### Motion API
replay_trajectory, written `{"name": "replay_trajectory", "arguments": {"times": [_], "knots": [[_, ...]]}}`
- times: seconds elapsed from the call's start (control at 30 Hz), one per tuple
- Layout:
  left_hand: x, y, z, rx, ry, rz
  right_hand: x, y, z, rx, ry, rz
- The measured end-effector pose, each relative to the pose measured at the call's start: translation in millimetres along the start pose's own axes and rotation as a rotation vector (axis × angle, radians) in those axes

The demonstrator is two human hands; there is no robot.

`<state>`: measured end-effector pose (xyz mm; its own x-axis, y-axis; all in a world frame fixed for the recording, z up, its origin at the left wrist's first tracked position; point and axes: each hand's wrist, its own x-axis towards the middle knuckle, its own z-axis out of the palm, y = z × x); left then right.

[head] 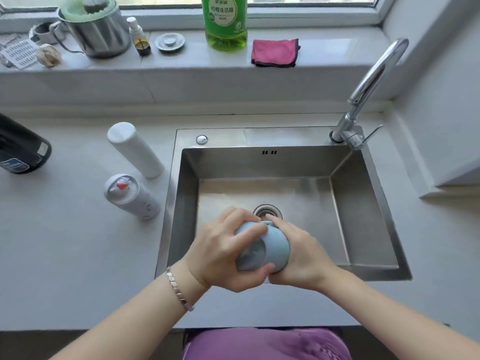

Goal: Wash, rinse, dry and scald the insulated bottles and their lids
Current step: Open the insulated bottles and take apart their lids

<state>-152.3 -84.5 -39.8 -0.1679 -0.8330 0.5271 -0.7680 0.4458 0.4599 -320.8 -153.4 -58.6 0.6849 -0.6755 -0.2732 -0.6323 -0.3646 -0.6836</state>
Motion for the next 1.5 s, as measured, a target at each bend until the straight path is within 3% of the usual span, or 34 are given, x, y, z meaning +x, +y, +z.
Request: {"name": "replay_trajectory", "arguments": {"times": [0.03,0.13,0.17,0.2,0.27,0.37,0.4,0.43,0.5,0.6,0.67,0.77,0.83,0.87,1.03,1.17,1.2,1.27,1.37,1.43,1.5], "knots": [[5,8,3,-0.018,0.024,-0.178,0,2,2,0.010,0.049,0.016],[36,21,6,-0.085,0.043,-1.012,5,11,8,-0.054,0.256,0.018],[41,15,4,-0.034,-0.068,-1.132,7,12,9,-0.061,0.274,0.000],[46,9,1,0.025,-0.207,-1.141,7,12,7,-0.051,0.257,-0.001],[48,-1,-13,0.020,-0.374,-0.940,8,12,0,0.017,0.176,0.016],[43,-6,-37,-0.087,-0.599,-0.325,13,19,-14,0.112,0.061,0.033],[37,-14,-37,-0.024,-0.578,-0.108,14,21,-17,0.110,0.033,0.030],[31,-23,-35,0.000,-0.524,-0.027,15,23,-19,0.098,0.014,0.018],[22,-31,-31,-0.102,-0.469,-0.142,16,24,-18,0.064,0.025,-0.006],[26,-17,-21,-0.270,-0.246,-0.594,18,25,-13,-0.014,0.149,-0.075],[28,-13,-18,-0.288,-0.278,-0.820,19,26,-12,-0.046,0.165,-0.095],[26,-9,-29,-0.262,-0.582,-0.512,15,28,-15,-0.034,0.122,-0.073],[24,-12,-33,-0.186,-0.626,-0.188,14,27,-20,-0.013,0.083,-0.053],[22,-15,-32,-0.125,-0.592,-0.122,14,26,-22,-0.017,0.062,-0.061],[23,-18,-33,-0.072,-0.560,-0.452,17,27,-23,-0.040,0.041,-0.072],[11,-24,-21,0.050,-0.479,0.036,17,24,-23,0.025,0.014,-0.045],[6,-28,-18,0.040,-0.450,0.064,16,24,-22,0.030,0.001,-0.041],[5,-30,-19,-0.048,-0.417,-0.094,15,24,-18,-0.004,-0.011,-0.049],[10,-21,-21,-0.237,-0.338,-0.614,13,30,-15,-0.073,0.066,-0.049],[12,-22,-23,-0.434,-0.169,-1.000,11,37,-16,-0.125,0.147,-0.014],[8,-30,-25,-0.420,-0.119,-1.195,10,44,-20,-0.164,0.209,0.043]]}}
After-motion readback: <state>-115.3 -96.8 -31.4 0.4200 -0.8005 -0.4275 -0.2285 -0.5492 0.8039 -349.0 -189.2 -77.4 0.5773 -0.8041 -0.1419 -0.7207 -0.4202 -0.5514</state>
